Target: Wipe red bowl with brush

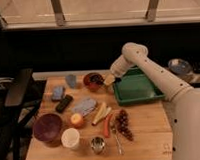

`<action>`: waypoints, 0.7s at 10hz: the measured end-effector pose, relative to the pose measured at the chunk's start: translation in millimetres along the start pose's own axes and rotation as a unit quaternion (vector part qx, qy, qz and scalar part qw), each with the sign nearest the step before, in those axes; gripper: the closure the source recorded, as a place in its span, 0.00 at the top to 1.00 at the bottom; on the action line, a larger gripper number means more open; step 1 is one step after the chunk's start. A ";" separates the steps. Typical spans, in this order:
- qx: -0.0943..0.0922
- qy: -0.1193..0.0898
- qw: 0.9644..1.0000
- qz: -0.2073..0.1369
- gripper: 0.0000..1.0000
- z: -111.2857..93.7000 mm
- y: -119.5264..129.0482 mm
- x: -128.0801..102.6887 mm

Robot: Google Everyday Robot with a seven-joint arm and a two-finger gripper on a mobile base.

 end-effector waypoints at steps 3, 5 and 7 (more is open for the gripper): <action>-0.012 -0.002 1.000 -0.018 0.00 6.4 4.8 -11.6; -0.026 0.000 0.999 -0.034 0.00 7.9 22.3 -12.7; -0.029 0.005 0.999 -0.031 0.00 0.9 27.5 0.7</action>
